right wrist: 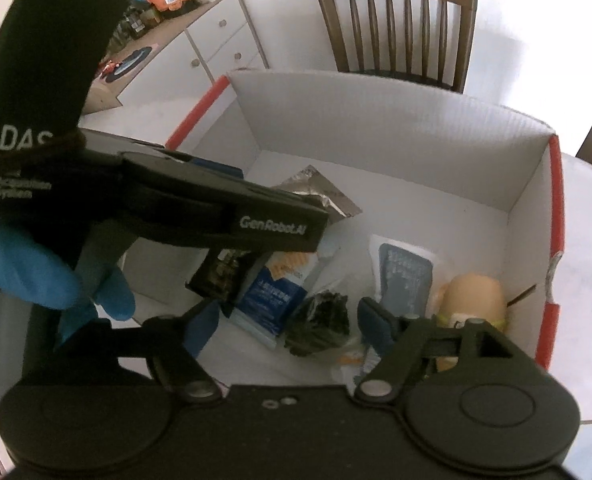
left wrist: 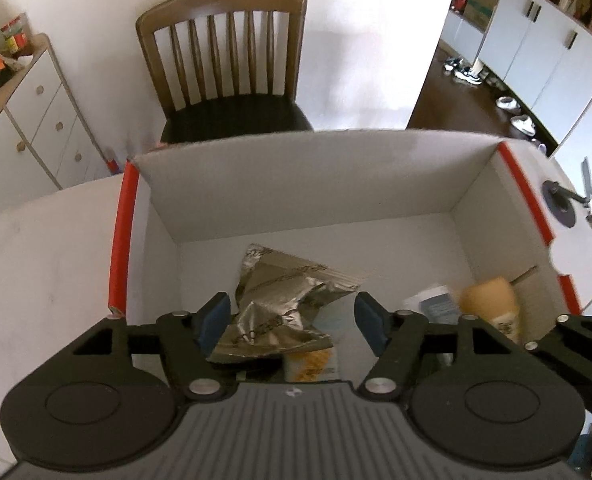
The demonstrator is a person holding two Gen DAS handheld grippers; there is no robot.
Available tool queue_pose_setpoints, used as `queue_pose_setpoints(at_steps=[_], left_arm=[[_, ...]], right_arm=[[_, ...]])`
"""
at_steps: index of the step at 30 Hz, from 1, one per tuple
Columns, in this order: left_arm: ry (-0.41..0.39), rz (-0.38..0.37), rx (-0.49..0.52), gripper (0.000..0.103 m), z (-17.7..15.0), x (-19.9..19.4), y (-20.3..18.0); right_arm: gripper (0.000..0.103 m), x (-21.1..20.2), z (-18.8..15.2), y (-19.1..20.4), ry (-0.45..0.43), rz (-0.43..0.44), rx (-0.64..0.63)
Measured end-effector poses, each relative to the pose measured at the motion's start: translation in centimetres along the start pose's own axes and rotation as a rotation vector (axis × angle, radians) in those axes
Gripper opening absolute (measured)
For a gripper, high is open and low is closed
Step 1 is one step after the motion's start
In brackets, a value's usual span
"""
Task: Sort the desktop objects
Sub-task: 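Open the left tool to drop the silver packet while the right tool releases the seaweed bag, then withdraw both open tools from the red box back toward the table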
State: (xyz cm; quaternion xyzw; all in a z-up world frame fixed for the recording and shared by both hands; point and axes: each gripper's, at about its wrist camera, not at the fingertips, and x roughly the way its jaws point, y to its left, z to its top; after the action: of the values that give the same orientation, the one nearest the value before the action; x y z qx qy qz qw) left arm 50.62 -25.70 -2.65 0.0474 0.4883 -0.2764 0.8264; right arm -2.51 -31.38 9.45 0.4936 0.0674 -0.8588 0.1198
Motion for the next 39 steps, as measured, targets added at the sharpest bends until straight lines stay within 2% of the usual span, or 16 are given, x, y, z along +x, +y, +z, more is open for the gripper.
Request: queue_pose_setpoints(at_steps=[5, 10, 23, 26, 30, 34, 39], left_arm=[[-0.017, -0.009, 0.002, 0.068, 0.1, -1.5, -0.5], [-0.033, -0.021, 0.001, 0.074, -0.1, -3.1, -0.9], [-0.073, -0.045, 0.014, 0.081, -1.5, -8.1, -2.0], [-0.088, -0.049, 0.02, 0.087, -1.9, -9.5, -2.0], [-0.107, -0.053, 0.018, 0.089, -2.5, -11.2, -1.9], [-0.124, -0.067, 0.016, 0.103, -3.3, -12.6, -1.9], [-0.132, -0.082, 0.021, 0.103, -4.4, -14.1, -2.4]], right_arm=[[0.079, -1.1, -0.2, 0.0, -0.013, -0.012, 0.011], [0.084, -2.9, -0.5, 0.0, -0.03, -0.019, 0.019], [0.086, -6.6, -2.0, 1.0, -0.065, -0.067, 0.005], [0.087, -7.8, -2.4, 1.1, -0.082, -0.082, 0.001], [0.09, -9.4, -3.1, 1.1, -0.099, -0.09, -0.001], [0.092, -10.7, -3.9, 1.0, -0.12, -0.097, 0.01], [0.093, -12.1, -5.0, 1.0, -0.133, -0.113, 0.019]])
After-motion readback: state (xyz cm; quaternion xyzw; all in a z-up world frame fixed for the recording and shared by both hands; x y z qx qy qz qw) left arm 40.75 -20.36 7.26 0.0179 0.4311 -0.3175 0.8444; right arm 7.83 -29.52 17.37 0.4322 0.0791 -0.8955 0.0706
